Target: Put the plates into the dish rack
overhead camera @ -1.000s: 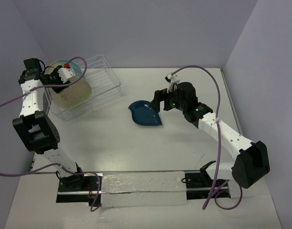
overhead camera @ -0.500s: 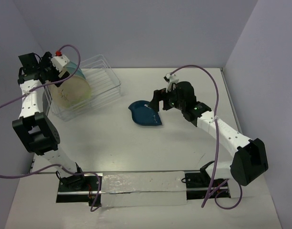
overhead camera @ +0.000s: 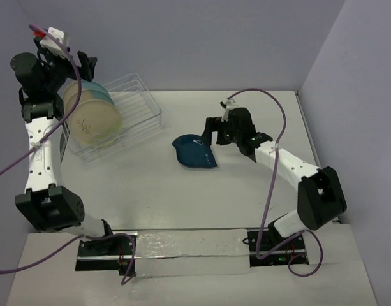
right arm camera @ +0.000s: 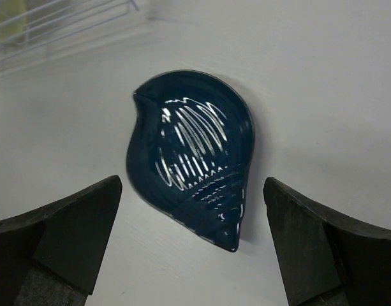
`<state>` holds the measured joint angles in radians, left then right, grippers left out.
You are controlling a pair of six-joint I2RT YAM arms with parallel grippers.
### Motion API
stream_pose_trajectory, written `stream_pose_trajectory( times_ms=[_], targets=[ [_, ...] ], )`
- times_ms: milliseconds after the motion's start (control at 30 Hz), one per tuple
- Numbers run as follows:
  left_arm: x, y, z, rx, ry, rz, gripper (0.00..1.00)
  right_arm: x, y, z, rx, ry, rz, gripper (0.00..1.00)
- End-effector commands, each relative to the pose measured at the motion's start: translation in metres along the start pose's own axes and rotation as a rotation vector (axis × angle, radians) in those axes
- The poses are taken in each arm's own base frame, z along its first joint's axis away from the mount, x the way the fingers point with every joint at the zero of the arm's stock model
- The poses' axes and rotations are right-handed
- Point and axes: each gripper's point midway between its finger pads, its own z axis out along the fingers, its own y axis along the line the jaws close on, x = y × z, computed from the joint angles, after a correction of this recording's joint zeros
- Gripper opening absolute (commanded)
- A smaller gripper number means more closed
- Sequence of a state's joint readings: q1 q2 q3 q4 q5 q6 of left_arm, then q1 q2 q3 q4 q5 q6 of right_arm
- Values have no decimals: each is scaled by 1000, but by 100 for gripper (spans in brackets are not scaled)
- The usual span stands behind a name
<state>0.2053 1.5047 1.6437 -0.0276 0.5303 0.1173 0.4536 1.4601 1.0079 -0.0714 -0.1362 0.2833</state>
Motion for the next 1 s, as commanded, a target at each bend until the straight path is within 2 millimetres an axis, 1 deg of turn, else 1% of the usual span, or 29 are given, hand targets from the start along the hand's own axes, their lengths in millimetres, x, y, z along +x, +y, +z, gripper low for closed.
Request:
stream_pose_trajectory(
  times_ms=[0,67,100,133,167,200,267,300,367,400,433,467,500,533,600,667,700,733,767,800,833,867,900,967],
  targets=[
    [-33,-31,17,18,-87,-368,99,-4,-5,20,-34,12,101,99],
    [-32,-55,34,48,-42,-443,99,12,-4,31,-63,63,108,99],
    [-29,-62,41,58,-8,-481,99,17,-5,33,-63,73,108,99],
    [-35,-73,47,80,-3,-497,99,23,-8,37,-57,88,112,99],
    [-31,-77,50,87,13,-505,99,27,-10,38,-49,95,113,99],
    [-26,-88,56,104,27,-503,99,33,-13,41,-40,109,117,99],
    [-19,-118,66,149,51,-490,99,47,-20,48,-26,146,125,98],
    [-11,-129,69,168,71,-485,99,53,-22,50,-27,162,124,98],
    [5,-149,71,207,115,-453,99,67,-26,57,-26,202,132,96],
    [13,-160,71,226,137,-440,99,72,-27,60,-29,211,136,95],
    [22,-173,72,242,159,-437,99,70,-26,63,-42,202,141,94],
    [29,-184,71,255,170,-425,99,75,-24,66,-57,214,147,93],
    [30,-185,71,256,171,-424,99,76,-24,66,-59,215,148,93],
    [39,-191,70,245,183,-427,99,80,-24,69,-65,225,154,92],
    [46,-196,67,235,189,-443,99,86,-25,70,-61,237,158,89],
    [59,-205,62,252,200,-484,99,94,-27,72,-56,253,168,83],
    [66,-208,60,262,207,-491,99,96,-27,72,-63,258,170,82],
    [68,-213,56,284,212,-509,100,100,-26,72,-70,270,178,76],
    [76,-218,53,296,223,-519,99,102,-26,73,-77,271,180,70],
    [74,-221,53,308,201,-531,99,105,-25,73,-82,279,186,62],
    [77,-225,51,324,207,-539,99,107,-25,74,-85,285,189,55],
    [74,-233,50,377,198,-536,99,108,-25,74,-89,289,188,47],
    [76,-240,50,419,206,-537,99,109,-25,75,-92,290,188,41],
    [72,-250,50,495,213,-530,99,109,-25,75,-91,288,182,34]
  ],
)
